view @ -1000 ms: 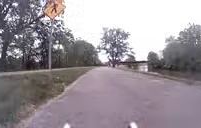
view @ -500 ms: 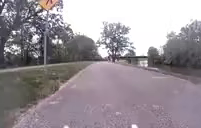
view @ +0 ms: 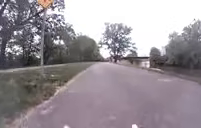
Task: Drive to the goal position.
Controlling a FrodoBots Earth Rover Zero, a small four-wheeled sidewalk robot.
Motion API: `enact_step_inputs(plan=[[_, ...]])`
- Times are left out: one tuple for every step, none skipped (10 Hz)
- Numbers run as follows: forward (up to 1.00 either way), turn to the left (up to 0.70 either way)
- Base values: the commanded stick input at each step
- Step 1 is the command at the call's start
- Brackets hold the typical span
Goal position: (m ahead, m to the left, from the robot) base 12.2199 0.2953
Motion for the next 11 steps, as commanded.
enact_step_inputs(plan=[[0.7, 0.0], [0.7, 0.0], [0.7, 0.0], [0.7, 0.0], [0.7, 0.0], [0.7, 0.0], [0.7, 0.0], [0.7, 0.0], [0.7, 0.0], [0.7, 0.0], [0.7, 0.0]])
